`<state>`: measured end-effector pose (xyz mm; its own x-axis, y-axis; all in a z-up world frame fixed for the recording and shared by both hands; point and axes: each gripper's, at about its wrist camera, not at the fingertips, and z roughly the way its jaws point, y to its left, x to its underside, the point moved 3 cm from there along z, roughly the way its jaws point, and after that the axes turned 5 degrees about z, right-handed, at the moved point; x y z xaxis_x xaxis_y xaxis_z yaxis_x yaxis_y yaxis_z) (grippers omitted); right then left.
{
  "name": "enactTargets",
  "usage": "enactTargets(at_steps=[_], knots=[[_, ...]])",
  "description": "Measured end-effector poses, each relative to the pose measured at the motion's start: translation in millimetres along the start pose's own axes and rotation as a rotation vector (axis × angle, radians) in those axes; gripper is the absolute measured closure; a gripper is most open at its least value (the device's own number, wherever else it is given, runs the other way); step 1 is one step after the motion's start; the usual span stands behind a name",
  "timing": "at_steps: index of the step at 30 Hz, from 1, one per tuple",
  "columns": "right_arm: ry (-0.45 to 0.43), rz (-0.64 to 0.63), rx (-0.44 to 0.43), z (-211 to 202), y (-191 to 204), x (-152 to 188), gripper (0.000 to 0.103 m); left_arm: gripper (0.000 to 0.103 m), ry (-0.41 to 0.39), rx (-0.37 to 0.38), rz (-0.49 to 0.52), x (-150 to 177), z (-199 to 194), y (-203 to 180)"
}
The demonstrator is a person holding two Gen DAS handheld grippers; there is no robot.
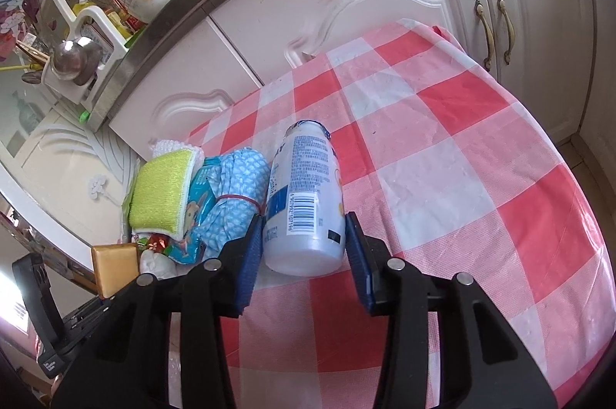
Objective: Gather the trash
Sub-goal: 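Grasp the silver foil packet with the left tool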
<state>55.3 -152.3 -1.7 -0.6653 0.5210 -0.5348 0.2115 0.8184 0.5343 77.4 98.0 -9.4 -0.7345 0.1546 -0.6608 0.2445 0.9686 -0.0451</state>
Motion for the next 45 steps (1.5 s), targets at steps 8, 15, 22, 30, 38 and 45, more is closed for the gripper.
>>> enactTargets(at_steps=[8,15,22,30,38,45], knots=[[-0.014,0.025,-0.071,-9.5,-1.8,1.5,0.060,0.091,-0.044,0.014,-0.002,13.2,-34.4,-4.3],[-0.044,0.024,-0.168,-24.9,2.9,5.6,0.060,0.092,-0.058,0.028,-0.008,30.1,-52.4,-7.6],[-0.056,0.024,-0.216,-34.6,7.4,12.4,0.060,0.081,-0.017,0.060,-0.045,35.8,-48.0,-2.5],[-0.060,-0.022,-0.207,-34.9,12.8,15.0,0.060,0.016,0.007,-0.020,0.042,19.4,-30.0,-15.7],[-0.055,-0.017,-0.214,-34.4,11.0,13.6,0.060,0.038,0.043,-0.075,0.024,14.0,-4.9,-16.0],[-0.058,-0.034,-0.217,-36.3,13.4,15.7,0.060,0.039,0.005,-0.062,0.002,25.2,-22.3,-14.4]])
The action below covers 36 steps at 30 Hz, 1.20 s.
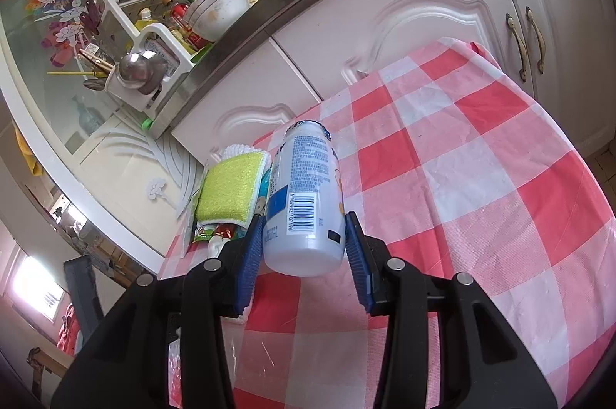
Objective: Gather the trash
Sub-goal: 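Grasp the silver foil packet with the left tool, then carry the foil packet to the pink bucket and release it while the right tool drops its bottle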
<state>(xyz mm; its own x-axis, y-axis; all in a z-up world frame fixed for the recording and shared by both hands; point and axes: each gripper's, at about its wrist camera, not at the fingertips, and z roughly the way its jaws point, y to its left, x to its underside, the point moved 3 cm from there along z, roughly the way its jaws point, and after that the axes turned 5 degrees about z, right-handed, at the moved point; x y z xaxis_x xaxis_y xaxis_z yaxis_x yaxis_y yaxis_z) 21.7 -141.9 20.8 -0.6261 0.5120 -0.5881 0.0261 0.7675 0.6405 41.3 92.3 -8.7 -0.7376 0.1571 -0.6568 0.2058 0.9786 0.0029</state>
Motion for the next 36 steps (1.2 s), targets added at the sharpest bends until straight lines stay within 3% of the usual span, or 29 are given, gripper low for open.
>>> enactTargets(at_steps=[13,21,36], knots=[[0.052,0.000,-0.063,-4.7,22.0,27.6,0.060,0.039,-0.076,0.021,-0.092,45.4,-72.7,38.3],[0.081,-0.086,-0.165,-12.3,81.8,53.4,0.060,0.039,-0.095,-0.011,-0.190,84.5,-106.9,90.4],[0.419,-0.287,-0.314,44.4,212.0,157.3,0.060,0.038,-0.116,-0.176,-0.454,155.4,-148.5,226.4]])
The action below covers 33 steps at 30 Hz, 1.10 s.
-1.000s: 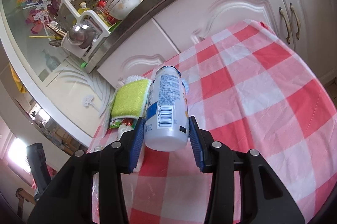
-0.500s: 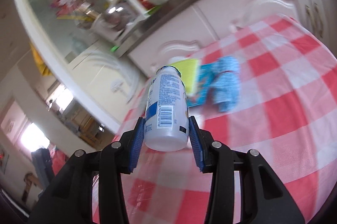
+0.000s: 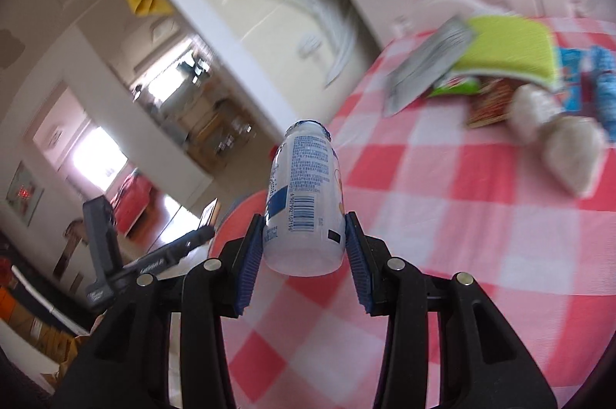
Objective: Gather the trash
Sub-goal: 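Carry the foil packet to the pink bucket and release it while the right tool drops its bottle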
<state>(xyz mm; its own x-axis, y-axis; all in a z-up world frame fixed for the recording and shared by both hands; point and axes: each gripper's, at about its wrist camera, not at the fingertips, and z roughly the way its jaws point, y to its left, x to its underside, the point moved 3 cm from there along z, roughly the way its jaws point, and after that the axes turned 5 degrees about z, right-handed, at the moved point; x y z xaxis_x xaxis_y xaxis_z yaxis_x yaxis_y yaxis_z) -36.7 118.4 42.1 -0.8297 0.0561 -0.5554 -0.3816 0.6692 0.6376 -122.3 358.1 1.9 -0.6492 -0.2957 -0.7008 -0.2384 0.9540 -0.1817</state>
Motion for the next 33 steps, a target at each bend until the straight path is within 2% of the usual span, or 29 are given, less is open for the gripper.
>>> enactTargets(at_steps=[10,14,16,19,20,22,23,28,30,33], knots=[[0.195,-0.089,-0.073,81.2,68.0,-1.1,0.060,0.038,0.015,-0.057,-0.093,5.9,10.9,56.6],[0.246,-0.143,-0.081,111.6,93.8,0.5,0.060,0.038,0.023,-0.062,-0.111,9.2,17.4,63.6],[0.247,-0.193,-0.058,122.5,104.5,1.3,0.059,0.038,0.028,-0.068,-0.116,9.6,21.8,67.9],[0.266,-0.251,-0.021,140.7,113.2,7.8,0.044,0.036,0.040,-0.072,-0.125,10.9,31.2,75.7],[0.260,-0.266,0.000,143.5,113.6,10.3,0.039,0.032,0.047,-0.076,-0.130,11.4,34.5,76.0],[0.248,-0.265,0.023,143.4,109.4,11.6,0.034,0.016,0.058,-0.075,-0.143,14.0,40.8,80.5],[0.244,-0.251,0.020,140.8,105.0,11.5,0.032,0.014,0.062,-0.080,-0.146,15.5,42.4,82.3],[0.172,-0.238,0.057,110.8,87.6,5.2,0.024,0.013,0.110,-0.101,-0.169,20.9,46.2,89.4],[0.135,-0.231,0.069,97.4,80.5,3.8,0.016,0.013,0.108,-0.102,-0.185,22.2,42.0,92.6],[0.094,-0.197,0.083,78.3,64.4,0.8,0.010,0.012,0.101,-0.108,-0.193,20.9,33.5,92.2]])
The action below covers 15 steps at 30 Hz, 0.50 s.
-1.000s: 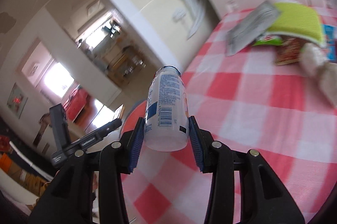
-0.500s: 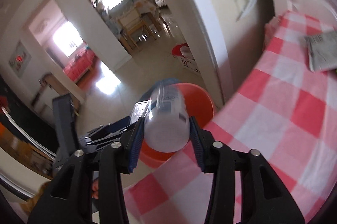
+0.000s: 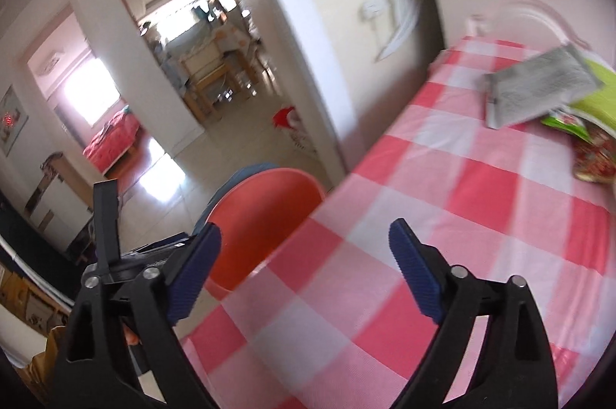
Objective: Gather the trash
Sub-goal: 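Carry the foil packet to the pink bucket and release it while the right tool drops its bottle, then move both tools back over the table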
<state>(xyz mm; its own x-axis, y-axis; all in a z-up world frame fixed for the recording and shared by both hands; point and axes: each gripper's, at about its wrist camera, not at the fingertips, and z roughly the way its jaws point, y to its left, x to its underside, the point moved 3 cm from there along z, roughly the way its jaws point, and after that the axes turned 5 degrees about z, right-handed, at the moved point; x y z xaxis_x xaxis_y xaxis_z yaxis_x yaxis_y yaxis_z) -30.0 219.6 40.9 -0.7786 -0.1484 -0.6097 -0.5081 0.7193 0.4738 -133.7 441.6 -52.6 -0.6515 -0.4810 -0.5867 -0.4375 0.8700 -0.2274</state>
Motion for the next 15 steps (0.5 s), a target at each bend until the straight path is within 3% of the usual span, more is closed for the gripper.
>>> enactTargets(at_steps=[7,15], knots=[[-0.027,0.128,0.027,-25.7,-44.6,17.1,0.009,0.012,-0.025,0.057,0.005,-1.0,-17.2,-11.1],[-0.091,0.134,0.023,-51.2,-67.6,30.4,0.008,0.011,-0.045,0.105,0.064,-2.9,-33.0,-47.8]])
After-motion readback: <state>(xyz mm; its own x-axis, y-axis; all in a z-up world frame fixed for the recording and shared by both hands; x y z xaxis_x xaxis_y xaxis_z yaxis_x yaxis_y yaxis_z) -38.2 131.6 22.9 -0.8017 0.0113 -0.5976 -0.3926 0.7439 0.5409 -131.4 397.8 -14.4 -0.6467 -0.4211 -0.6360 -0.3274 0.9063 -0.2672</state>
